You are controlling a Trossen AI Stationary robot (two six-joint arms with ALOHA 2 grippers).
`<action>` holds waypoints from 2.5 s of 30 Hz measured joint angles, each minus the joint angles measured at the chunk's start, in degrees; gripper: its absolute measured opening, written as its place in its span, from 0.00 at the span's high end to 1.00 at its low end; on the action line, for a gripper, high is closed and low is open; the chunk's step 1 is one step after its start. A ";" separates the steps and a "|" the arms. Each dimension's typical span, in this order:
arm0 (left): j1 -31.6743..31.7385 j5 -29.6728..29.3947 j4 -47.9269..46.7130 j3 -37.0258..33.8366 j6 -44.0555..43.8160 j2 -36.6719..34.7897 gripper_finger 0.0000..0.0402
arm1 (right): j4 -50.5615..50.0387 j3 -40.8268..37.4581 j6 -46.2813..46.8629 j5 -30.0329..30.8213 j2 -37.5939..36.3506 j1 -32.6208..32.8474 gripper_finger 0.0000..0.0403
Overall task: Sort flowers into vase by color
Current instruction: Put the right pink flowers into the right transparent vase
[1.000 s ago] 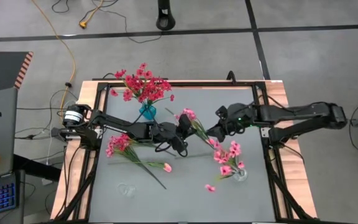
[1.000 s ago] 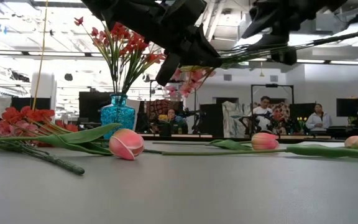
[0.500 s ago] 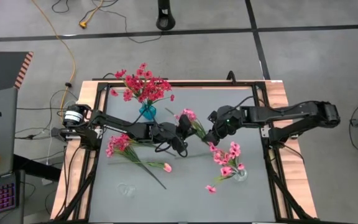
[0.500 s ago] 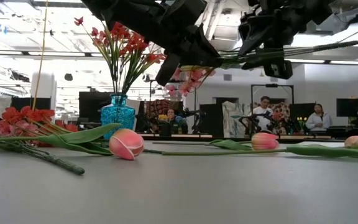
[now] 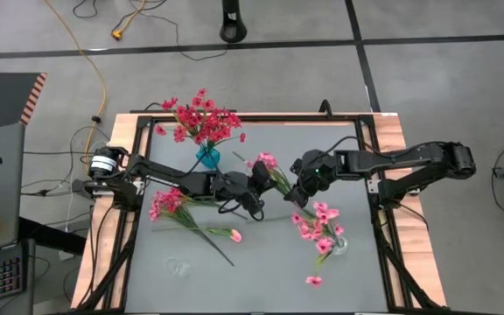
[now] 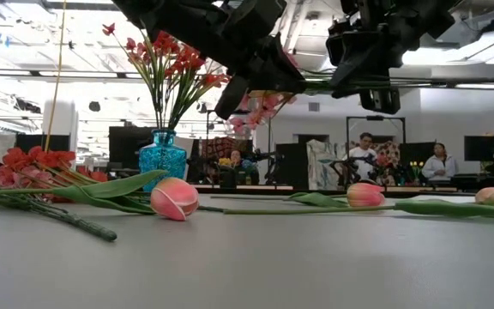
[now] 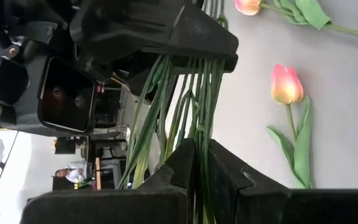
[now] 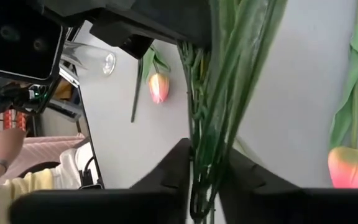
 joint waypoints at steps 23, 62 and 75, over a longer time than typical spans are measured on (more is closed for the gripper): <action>-2.20 -4.61 0.83 0.00 -6.96 0.00 0.67 | -3.16 -0.04 -4.28 6.77 -5.77 -0.61 0.93; -0.95 -2.94 -7.56 0.00 -29.58 -0.11 0.66 | -12.87 -0.04 3.61 81.99 -23.87 54.19 0.93; -0.95 -2.87 -7.52 0.00 -31.97 -0.11 0.66 | -12.41 -0.02 8.22 100.82 -14.12 69.64 0.93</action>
